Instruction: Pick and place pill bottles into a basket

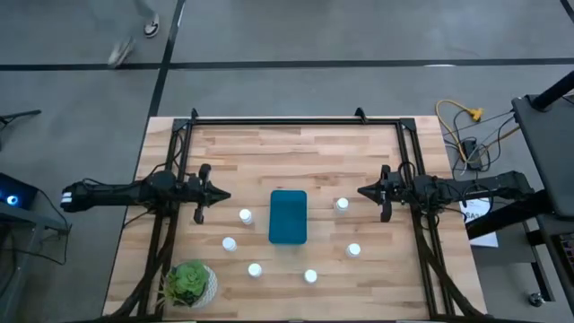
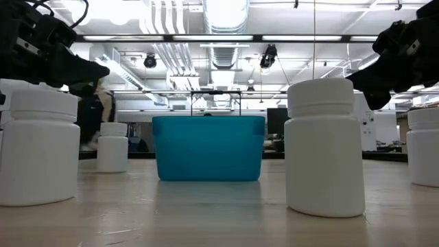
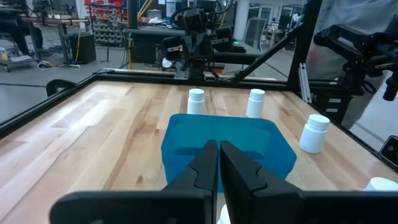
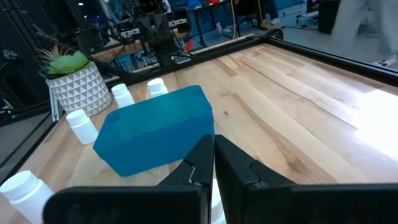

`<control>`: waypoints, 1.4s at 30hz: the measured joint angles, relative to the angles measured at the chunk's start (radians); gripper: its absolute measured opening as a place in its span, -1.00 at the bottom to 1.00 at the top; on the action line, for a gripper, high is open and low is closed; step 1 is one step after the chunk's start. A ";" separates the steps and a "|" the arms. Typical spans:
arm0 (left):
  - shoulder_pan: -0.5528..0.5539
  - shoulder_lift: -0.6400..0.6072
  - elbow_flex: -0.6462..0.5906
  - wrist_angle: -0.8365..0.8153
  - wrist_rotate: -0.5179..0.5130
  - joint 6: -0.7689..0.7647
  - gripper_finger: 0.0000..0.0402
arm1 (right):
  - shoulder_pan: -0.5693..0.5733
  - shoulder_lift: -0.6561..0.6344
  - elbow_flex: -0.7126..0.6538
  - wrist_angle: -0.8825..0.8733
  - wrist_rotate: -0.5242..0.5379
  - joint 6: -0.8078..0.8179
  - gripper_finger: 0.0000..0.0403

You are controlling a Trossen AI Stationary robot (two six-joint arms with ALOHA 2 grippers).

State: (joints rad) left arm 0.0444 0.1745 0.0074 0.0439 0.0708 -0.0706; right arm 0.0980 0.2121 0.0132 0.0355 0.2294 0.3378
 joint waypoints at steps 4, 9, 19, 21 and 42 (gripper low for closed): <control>0.000 0.000 0.000 0.000 0.000 0.000 -1.00 | 0.000 0.000 0.000 0.000 0.000 0.000 -0.96; 0.000 0.000 0.000 0.000 0.000 0.000 -1.00 | 0.000 0.000 0.000 0.000 0.000 0.000 -0.96; 0.000 0.000 0.000 0.000 0.000 0.000 -1.00 | 0.000 0.000 0.000 0.000 0.000 0.000 -0.96; 0.000 0.000 0.000 0.000 0.000 0.000 -1.00 | 0.000 0.000 0.000 0.000 0.000 0.000 -0.96; 0.000 0.000 0.000 0.000 0.000 0.000 -1.00 | 0.000 0.000 0.000 0.000 0.000 0.004 -0.96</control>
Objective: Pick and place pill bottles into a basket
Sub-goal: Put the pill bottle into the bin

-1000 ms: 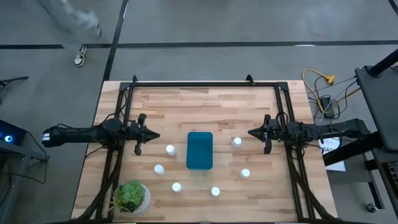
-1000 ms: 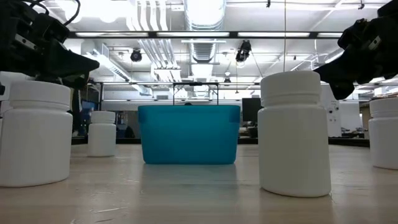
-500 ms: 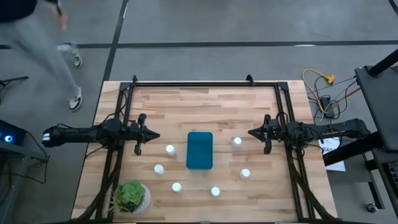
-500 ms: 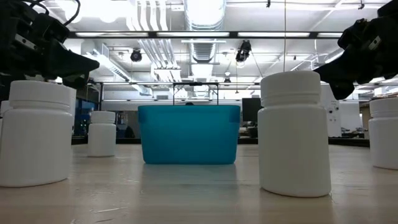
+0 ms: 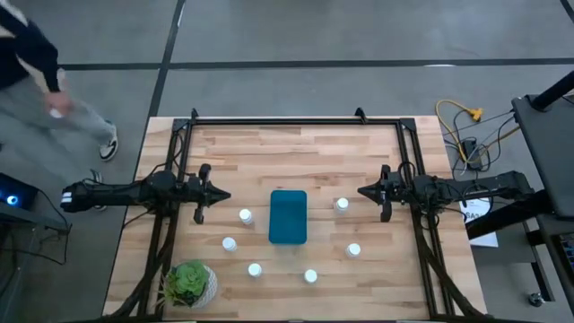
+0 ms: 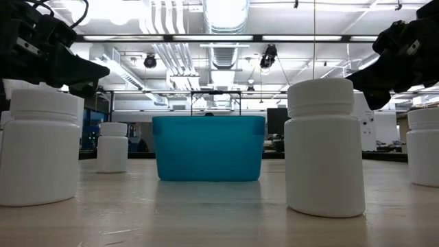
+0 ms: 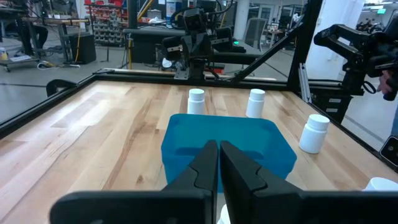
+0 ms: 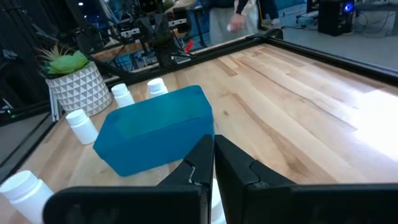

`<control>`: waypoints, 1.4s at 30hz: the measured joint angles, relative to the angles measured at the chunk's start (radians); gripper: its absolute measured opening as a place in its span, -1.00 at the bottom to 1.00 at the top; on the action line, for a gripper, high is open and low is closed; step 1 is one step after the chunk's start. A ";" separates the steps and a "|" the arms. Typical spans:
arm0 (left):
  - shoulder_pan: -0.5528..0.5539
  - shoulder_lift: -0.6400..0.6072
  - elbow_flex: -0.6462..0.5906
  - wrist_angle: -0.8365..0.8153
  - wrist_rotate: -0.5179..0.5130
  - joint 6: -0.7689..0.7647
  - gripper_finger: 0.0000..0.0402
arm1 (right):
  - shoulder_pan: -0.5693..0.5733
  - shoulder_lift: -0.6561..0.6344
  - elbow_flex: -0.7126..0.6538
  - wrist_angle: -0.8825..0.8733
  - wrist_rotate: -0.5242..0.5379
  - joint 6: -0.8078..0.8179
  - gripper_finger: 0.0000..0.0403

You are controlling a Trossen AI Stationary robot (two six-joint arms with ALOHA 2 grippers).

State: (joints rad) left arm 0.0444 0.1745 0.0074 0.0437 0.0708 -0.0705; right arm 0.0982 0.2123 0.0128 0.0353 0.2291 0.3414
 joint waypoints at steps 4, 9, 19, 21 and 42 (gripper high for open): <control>0.000 0.000 0.000 0.000 0.000 0.000 -1.00 | 0.000 0.000 0.000 0.000 0.000 0.004 -0.96; 0.000 0.000 0.000 0.000 0.000 0.000 -1.00 | 0.000 0.000 0.000 0.001 0.000 0.058 -0.96; 0.000 0.000 0.000 -0.008 -0.005 0.060 -1.00 | 0.000 0.000 0.000 0.032 0.002 0.213 -0.96; 0.000 0.004 0.000 -0.007 -0.005 0.059 -1.00 | 0.000 0.000 0.000 0.032 0.002 0.246 -0.96; 0.000 0.008 0.000 0.043 0.015 -0.064 -1.00 | 0.000 0.000 0.000 0.284 0.011 0.250 -0.96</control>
State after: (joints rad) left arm 0.0444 0.1822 0.0071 0.0868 0.0858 -0.1345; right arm 0.0978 0.2119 0.0132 0.3190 0.2398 0.5915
